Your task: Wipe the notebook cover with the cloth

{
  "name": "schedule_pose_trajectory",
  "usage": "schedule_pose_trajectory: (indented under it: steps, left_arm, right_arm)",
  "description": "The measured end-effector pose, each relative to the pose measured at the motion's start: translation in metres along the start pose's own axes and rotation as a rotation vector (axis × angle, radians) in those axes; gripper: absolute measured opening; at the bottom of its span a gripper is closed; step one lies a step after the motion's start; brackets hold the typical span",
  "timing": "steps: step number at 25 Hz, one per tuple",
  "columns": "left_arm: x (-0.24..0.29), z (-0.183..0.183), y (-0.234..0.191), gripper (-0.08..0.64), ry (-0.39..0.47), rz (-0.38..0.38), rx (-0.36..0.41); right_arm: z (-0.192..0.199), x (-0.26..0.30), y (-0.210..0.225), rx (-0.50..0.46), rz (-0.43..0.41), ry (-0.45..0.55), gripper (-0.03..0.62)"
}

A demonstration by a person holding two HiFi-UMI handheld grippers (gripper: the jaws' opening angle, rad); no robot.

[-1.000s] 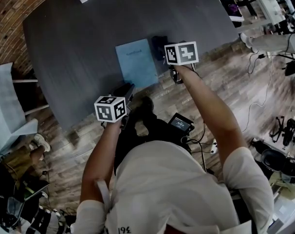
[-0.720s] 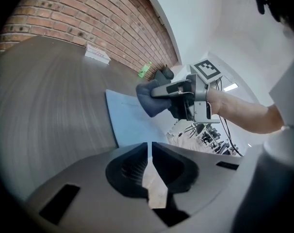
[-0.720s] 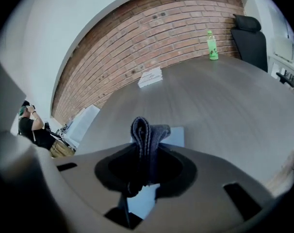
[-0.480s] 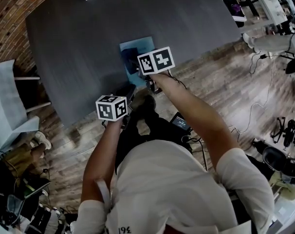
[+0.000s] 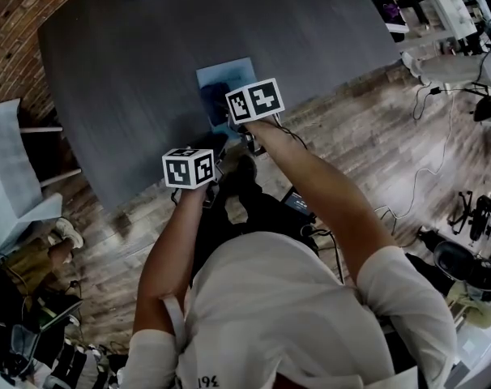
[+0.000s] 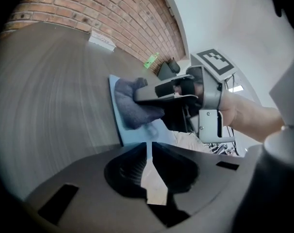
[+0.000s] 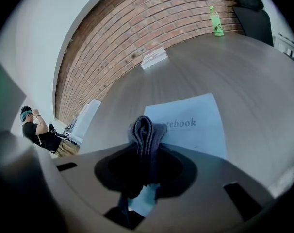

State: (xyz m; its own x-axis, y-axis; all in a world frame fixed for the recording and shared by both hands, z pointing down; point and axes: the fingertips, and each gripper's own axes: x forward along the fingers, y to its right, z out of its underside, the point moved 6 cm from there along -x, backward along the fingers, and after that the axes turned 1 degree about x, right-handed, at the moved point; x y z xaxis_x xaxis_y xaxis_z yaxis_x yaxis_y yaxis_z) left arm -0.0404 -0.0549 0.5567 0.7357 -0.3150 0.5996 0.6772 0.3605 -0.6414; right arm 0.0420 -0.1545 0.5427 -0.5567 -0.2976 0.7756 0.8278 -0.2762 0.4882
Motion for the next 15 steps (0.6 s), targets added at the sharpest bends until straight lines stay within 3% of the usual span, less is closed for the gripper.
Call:
schedule_pose_trajectory:
  steps: [4,15]
  left_arm:
    - [0.002,0.002,-0.006,0.035,-0.004,-0.001,-0.059]
    - [0.002,0.002,-0.005,0.037,-0.008,-0.002,-0.034]
  right_arm:
    - [0.002,-0.006,0.008,-0.008,0.020,0.001,0.109]
    - [0.008,-0.027,0.037,0.019,0.059,0.025,0.110]
